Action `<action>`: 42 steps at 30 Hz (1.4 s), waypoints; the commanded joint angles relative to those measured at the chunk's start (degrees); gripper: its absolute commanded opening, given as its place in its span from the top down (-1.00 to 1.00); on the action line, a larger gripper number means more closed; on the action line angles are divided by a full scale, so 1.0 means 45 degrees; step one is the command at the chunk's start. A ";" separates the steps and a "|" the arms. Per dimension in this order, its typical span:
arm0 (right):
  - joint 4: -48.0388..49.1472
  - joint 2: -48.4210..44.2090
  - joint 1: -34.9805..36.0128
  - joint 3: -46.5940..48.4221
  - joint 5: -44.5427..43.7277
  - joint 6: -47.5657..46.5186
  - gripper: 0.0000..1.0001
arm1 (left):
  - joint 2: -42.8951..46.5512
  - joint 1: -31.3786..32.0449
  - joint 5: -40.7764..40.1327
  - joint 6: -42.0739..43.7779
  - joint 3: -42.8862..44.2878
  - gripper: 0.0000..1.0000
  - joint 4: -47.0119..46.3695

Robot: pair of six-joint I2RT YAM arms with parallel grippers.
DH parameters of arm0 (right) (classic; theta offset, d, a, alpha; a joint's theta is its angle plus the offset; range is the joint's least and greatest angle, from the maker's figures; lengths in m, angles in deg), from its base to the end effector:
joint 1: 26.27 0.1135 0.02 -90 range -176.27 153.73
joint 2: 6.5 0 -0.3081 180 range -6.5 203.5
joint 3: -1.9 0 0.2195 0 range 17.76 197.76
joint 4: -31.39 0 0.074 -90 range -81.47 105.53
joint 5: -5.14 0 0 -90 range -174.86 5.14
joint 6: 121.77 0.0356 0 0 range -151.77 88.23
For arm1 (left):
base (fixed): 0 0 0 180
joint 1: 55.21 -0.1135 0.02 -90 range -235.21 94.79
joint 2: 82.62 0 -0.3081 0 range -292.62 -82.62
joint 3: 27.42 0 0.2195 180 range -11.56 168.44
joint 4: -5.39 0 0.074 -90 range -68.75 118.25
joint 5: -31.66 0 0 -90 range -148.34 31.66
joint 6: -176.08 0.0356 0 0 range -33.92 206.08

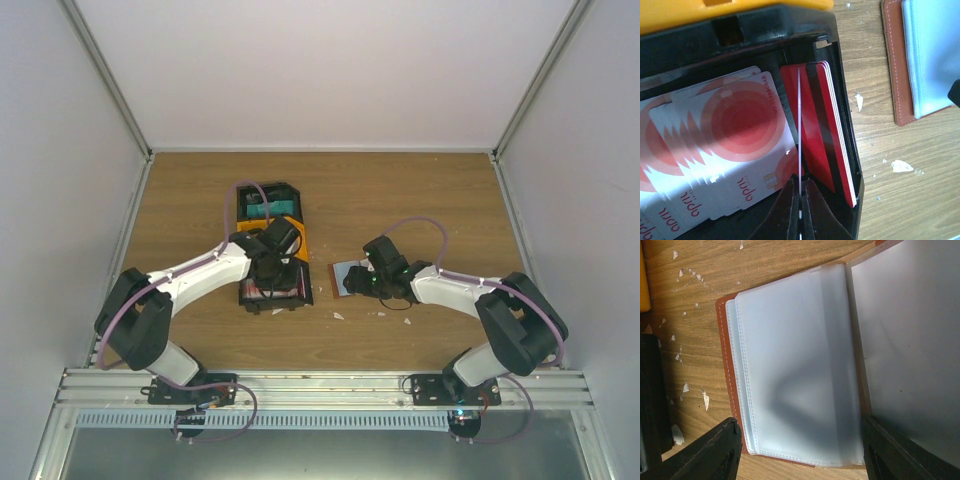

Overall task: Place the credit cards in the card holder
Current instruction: Pick up the credit card from the storage box.

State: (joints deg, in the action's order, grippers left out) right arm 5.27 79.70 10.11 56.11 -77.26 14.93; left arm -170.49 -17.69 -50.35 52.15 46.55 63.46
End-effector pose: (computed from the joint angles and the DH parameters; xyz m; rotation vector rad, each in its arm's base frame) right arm 0.1932 0.1482 0.2118 0.1944 2.7302 0.6545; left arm 0.1996 -0.1595 0.2648 0.1244 2.9327 -0.4383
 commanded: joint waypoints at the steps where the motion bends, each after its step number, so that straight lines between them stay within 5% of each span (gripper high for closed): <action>1: -0.1118 0.0811 0.0172 -0.0543 -0.0266 -0.0157 -0.32 | 0.0678 0.0108 -0.0417 -0.0112 0.0347 1.00 0.0194; 13: -0.1883 -0.0252 0.0148 0.0150 -0.0470 -0.0585 -0.34 | 0.1647 0.0082 -0.2143 -0.0245 0.0913 1.00 0.1407; 23: -0.1164 -0.3476 -0.0549 0.0762 -0.0215 -0.2028 -0.39 | 0.2934 -0.0069 -0.1815 0.0301 0.1710 1.00 0.0647; 32: 0.1562 -0.5861 -0.1276 0.0573 0.3597 -0.2517 -0.42 | 0.4196 -0.0426 0.2334 -0.0543 0.0959 1.00 -0.4198; 38: 0.4688 -0.6643 -0.1345 -0.0171 0.6852 -0.0958 -0.45 | 0.4407 -0.0465 0.4924 -0.1981 0.0507 1.00 -0.7421; 42: 0.5531 -0.6562 -0.1346 -0.0311 0.7370 -0.0340 -0.18 | 0.4277 -0.0466 0.6231 -0.3132 -0.0081 1.00 -0.8903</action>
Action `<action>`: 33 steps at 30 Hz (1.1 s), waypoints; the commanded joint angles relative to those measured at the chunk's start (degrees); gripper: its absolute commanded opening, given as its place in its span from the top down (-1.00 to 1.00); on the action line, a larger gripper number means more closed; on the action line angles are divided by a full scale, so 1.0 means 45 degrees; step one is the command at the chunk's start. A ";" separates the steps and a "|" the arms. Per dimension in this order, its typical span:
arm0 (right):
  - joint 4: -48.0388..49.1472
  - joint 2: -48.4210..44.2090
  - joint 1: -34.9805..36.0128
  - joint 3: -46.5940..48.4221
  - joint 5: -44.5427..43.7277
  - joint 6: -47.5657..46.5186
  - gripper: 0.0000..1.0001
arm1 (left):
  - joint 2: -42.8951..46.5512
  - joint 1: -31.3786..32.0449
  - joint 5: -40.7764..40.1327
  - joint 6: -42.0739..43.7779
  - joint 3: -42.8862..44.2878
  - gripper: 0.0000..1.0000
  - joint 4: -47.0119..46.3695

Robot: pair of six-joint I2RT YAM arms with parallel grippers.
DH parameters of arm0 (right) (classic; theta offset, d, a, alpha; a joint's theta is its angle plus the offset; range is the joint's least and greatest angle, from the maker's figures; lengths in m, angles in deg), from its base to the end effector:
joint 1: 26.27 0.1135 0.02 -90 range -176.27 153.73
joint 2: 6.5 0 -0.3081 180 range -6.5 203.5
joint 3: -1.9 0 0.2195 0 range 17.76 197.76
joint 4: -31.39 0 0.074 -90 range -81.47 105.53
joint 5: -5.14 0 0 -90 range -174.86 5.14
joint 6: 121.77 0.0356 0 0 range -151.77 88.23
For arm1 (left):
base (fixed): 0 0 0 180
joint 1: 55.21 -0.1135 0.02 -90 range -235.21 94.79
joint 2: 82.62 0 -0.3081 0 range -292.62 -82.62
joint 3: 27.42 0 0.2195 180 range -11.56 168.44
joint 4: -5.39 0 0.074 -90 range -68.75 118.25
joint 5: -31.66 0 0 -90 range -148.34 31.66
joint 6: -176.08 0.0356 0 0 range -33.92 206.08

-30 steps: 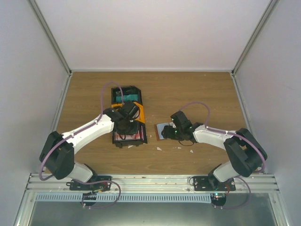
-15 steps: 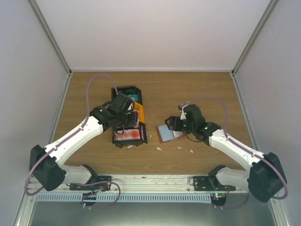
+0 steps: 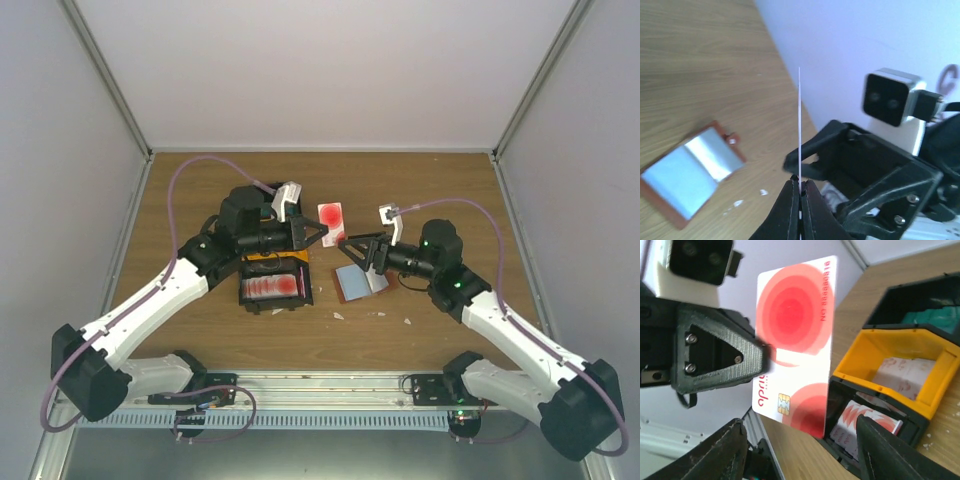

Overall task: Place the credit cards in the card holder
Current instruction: Pick up the credit card from the storage box, then insert the credit card into the card holder.

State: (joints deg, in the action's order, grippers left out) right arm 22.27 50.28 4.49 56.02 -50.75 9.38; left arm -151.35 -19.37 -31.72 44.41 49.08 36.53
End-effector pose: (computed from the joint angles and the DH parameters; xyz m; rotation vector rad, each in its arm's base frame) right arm 0.1374 0.1050 0.3399 -0.3026 1.9527 1.3913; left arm 0.1713 -0.1434 0.3883 0.2258 2.1769 -1.2887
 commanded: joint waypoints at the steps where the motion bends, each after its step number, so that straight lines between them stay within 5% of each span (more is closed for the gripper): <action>1: 0.1789 -0.0019 -0.0098 -0.0330 0.1397 0.0939 -0.10 | -0.0007 -0.0082 0.2402 -0.1708 -0.0842 1.00 -0.3260; 10: 0.3226 -0.0503 -0.0375 -0.1237 0.1249 0.2338 0.40 | 0.0211 -0.0092 0.3111 -0.2320 -0.1790 1.00 -0.4260; 17: 0.2740 -0.0460 -0.0611 -0.1324 0.0849 0.2674 0.99 | 0.0356 -0.0073 0.2996 -0.2164 -0.2457 0.94 -0.4167; 24: -0.1159 0.0160 -0.2005 -0.0909 -0.0246 0.0327 0.99 | -0.0213 0.0421 -0.0769 -0.0645 -0.2240 -0.28 -0.0913; 28: -0.3744 0.1805 -0.2950 -0.0714 -0.1106 -0.1938 0.99 | -0.1815 0.1033 -0.1745 -0.0326 -0.2389 -0.39 -0.0818; 33: -0.4261 0.3025 -0.2994 -0.1065 -0.2174 -0.2504 0.99 | -0.3912 0.1600 -0.2259 0.0008 -0.2264 -0.40 -0.1223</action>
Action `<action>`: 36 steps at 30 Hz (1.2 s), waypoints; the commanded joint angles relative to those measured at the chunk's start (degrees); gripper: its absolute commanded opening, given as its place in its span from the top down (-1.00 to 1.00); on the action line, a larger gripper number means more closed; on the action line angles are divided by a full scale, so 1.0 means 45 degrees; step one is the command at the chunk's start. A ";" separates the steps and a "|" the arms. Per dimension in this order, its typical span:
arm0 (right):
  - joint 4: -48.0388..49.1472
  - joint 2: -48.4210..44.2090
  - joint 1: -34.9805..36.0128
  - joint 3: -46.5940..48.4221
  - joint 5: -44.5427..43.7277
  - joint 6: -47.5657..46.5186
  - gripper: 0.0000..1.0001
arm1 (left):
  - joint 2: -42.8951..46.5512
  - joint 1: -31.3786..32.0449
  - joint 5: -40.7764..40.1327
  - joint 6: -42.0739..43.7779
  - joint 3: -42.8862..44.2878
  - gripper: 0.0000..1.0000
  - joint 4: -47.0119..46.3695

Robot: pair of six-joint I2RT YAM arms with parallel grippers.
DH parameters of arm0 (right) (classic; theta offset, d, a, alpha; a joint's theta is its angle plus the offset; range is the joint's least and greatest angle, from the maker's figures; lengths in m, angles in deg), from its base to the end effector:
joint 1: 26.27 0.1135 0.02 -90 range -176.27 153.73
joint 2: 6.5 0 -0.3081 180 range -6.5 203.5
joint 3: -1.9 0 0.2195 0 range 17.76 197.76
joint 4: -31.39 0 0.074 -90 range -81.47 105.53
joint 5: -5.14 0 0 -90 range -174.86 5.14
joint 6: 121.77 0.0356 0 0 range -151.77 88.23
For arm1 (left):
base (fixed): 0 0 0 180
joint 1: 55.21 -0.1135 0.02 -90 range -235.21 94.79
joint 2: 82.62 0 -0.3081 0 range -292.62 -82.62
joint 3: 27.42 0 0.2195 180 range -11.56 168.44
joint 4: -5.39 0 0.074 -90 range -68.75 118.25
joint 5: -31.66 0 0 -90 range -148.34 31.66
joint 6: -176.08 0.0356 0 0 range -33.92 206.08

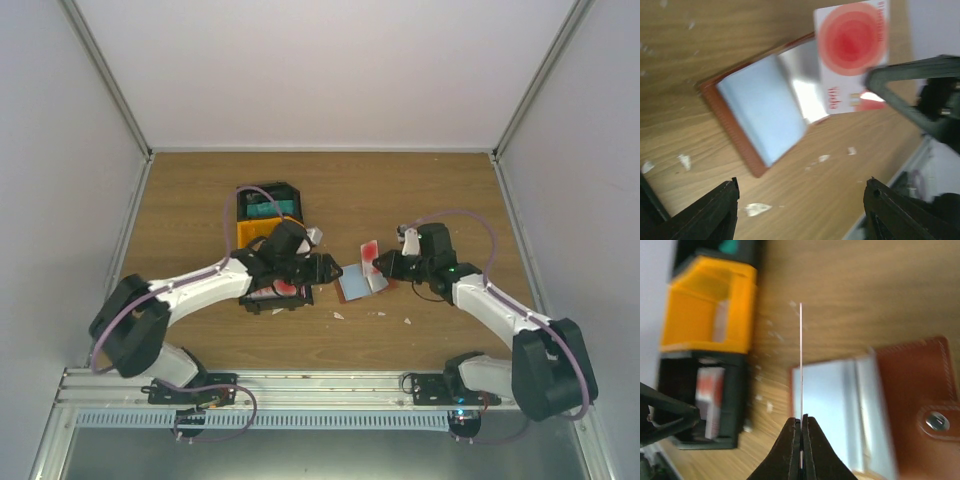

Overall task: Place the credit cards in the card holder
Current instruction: Insert the credit card into the card holder.

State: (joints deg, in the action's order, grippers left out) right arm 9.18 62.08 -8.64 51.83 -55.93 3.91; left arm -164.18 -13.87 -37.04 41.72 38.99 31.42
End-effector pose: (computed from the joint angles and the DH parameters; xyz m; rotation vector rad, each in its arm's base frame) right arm 0.1806 0.0755 0.2613 0.0964 2.4025 1.0403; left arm 0.1922 -0.1863 0.2903 0.1488 2.5291 -1.1271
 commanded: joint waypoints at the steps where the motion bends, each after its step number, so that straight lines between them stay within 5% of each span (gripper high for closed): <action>1: -0.1249 0.0527 -0.0087 -0.0178 -0.1009 -0.1330 0.99 | -0.1396 0.0475 -0.1183 0.0649 0.0064 -0.40 -0.0075; 12: -0.0619 0.1645 -0.0088 -0.0404 -0.1007 -0.1647 0.99 | -0.3231 0.1966 -0.3787 0.0597 0.0820 -0.43 0.1384; 25: -0.0440 0.1866 -0.0073 -0.0557 -0.1093 -0.1372 0.99 | -0.3283 0.2160 -0.7058 -0.0234 0.1017 -0.47 0.4108; 36: -0.0435 0.2682 -0.0073 -0.0573 0.0279 -0.1444 0.99 | -0.3026 0.2141 -0.4488 0.0245 0.0900 -0.46 0.1725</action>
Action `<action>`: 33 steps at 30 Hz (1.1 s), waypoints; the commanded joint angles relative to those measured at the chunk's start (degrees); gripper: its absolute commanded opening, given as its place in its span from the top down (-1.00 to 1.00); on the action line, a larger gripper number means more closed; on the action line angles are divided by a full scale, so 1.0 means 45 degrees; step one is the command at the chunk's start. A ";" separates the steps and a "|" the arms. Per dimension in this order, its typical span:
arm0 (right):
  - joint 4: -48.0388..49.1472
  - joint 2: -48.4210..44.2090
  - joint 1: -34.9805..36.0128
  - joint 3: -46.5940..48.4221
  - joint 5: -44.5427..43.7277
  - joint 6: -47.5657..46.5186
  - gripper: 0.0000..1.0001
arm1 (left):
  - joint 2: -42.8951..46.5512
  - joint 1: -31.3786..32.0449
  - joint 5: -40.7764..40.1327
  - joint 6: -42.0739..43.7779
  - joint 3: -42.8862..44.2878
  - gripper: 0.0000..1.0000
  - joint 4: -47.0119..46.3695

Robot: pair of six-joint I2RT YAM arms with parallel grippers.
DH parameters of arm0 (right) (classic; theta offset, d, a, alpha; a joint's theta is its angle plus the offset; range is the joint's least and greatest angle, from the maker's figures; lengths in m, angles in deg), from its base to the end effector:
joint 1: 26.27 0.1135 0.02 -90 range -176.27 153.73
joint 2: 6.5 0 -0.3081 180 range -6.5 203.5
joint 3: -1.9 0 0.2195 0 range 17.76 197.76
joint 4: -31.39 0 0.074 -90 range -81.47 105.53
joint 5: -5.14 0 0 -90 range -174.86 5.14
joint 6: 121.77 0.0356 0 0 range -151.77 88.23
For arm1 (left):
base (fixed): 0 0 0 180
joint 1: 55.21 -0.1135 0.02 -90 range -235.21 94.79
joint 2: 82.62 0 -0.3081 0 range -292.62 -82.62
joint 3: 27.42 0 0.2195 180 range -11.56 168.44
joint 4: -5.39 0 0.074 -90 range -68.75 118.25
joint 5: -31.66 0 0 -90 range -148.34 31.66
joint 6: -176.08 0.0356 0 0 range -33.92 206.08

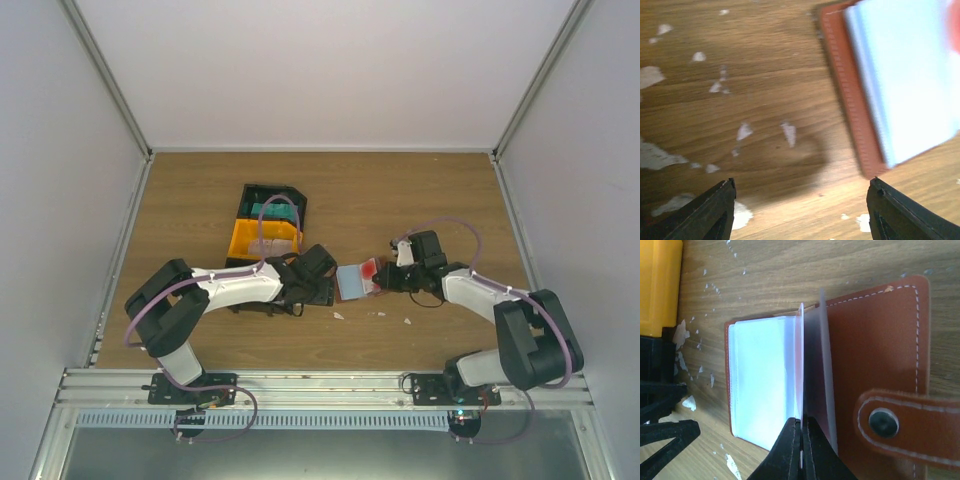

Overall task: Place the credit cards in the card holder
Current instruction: Insert the credit card into the card holder.

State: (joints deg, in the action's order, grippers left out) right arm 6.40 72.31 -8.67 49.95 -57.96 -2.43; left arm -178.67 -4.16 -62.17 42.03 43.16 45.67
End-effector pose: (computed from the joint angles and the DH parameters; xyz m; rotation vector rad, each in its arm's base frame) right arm 0.1937 0.0783 0.2161 0.0763 2.6409 0.9013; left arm 0.1877 -0.2284 0.2256 0.1499 2.7788 -0.3783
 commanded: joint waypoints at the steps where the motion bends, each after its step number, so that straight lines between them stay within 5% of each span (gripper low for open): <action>1: 0.0310 0.0480 -0.0055 -0.0242 0.0873 0.0054 0.99 | 0.0024 -0.0016 0.1264 0.0182 0.0094 -0.44 -0.1512; 10: 0.1432 0.0896 0.0038 -0.0873 0.1392 0.1381 0.99 | -0.1053 -0.0016 0.1124 0.0218 0.0488 -0.14 -0.1671; 21: 0.2952 0.1743 0.0413 -0.1200 0.1941 0.2311 0.99 | -0.1565 -0.0035 0.1051 0.0334 0.0457 0.55 -0.1657; 33: 0.3708 0.2548 0.0952 -0.1276 0.2692 0.2357 0.99 | -0.1663 -0.0035 0.1223 0.0432 0.0389 0.62 -0.1774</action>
State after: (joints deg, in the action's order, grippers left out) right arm 24.94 81.49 -6.41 45.40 -46.95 8.81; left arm -183.72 -4.49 -57.67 43.25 44.69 39.92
